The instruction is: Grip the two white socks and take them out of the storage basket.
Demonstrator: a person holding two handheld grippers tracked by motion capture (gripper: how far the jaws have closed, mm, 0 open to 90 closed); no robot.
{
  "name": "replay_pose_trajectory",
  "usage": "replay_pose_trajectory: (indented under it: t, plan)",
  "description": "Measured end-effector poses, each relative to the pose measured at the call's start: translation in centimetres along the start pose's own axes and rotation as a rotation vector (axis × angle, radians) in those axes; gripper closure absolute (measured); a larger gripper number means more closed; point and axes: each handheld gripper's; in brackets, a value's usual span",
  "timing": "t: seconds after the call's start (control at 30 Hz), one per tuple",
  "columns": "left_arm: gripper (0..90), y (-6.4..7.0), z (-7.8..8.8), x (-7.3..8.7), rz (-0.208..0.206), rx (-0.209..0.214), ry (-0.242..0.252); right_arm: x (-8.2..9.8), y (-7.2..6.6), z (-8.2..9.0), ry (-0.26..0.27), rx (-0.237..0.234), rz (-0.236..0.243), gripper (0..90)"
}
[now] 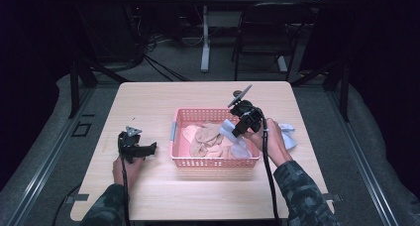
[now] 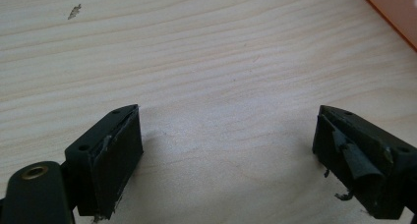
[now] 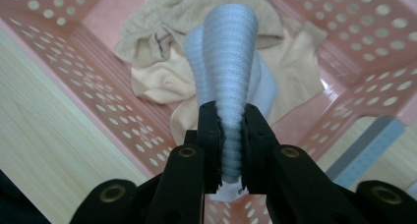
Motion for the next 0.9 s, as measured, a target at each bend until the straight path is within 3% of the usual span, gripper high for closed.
replay_pose_trajectory:
  t: [0.4, 0.9]
  plan:
    - [11.2, 0.0, 0.0, 0.0, 0.0, 0.0, 0.0, -1.2, 0.3, 3.7, 0.067, 0.018, 0.003, 81.3]
    - [11.2, 0.0, 0.0, 0.0, 0.0, 0.001, -0.001, -2.6, 0.5, 6.9, 0.122, 0.042, 0.005, 81.3]
Point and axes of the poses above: each handheld gripper's, and its own axes: z roughly backward along the jaws, x roughly out of its underside, y roughly to its right, and after that the axes turned 2 degrees about x, right-handed
